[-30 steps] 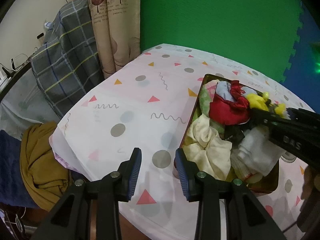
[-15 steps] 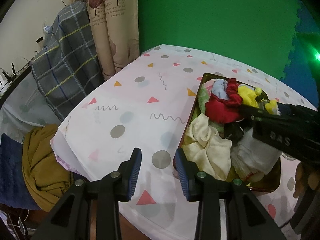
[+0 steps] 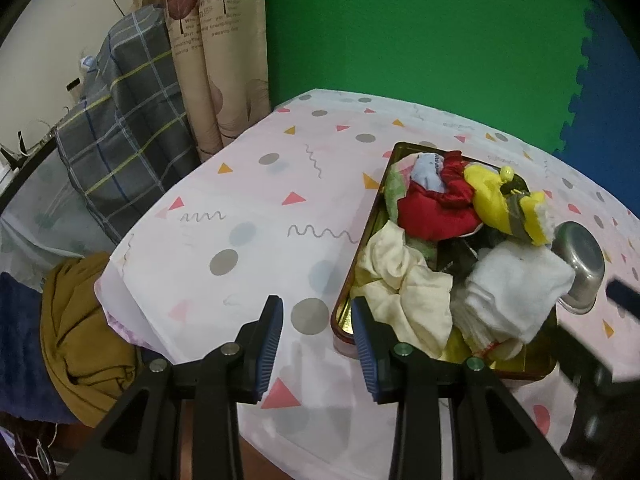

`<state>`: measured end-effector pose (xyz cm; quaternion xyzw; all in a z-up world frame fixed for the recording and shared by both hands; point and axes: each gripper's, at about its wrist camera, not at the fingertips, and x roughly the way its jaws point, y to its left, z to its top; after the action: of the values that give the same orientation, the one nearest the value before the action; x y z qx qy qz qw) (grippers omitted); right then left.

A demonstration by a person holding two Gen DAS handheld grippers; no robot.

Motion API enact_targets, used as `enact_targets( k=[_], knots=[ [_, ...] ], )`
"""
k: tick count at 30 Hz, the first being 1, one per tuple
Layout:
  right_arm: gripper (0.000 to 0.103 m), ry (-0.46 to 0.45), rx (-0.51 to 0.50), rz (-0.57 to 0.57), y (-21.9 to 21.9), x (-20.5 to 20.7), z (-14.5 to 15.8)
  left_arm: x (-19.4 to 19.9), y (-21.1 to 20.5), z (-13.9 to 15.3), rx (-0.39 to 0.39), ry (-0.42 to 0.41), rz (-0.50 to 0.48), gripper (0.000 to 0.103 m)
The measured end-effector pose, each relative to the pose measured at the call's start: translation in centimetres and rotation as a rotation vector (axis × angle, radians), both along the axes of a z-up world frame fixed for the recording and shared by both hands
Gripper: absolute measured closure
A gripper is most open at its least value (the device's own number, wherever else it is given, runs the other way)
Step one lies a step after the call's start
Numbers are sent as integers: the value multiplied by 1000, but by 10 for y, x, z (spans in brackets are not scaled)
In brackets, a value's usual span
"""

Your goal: Organize soft objects

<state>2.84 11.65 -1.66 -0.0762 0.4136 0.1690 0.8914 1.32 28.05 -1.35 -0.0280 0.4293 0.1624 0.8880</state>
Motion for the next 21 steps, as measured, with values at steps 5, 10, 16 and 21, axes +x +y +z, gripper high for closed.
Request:
enact_targets(
  k=[5, 10, 16, 21],
  knots=[
    [3, 13, 35, -49, -11, -14, -9, 0, -5, -1, 13, -3, -10, 67],
    [3, 20, 28, -54, -9, -20, -13, 0, -5, -2, 19, -2, -8, 67],
    [2, 29, 22, -30, 1, -26, -16, 1, -5, -3, 14, -2, -10, 67],
    [2, 28, 18, -16, 5, -28, -16, 1, -4, -6, 18, 10, -14, 67]
  ],
)
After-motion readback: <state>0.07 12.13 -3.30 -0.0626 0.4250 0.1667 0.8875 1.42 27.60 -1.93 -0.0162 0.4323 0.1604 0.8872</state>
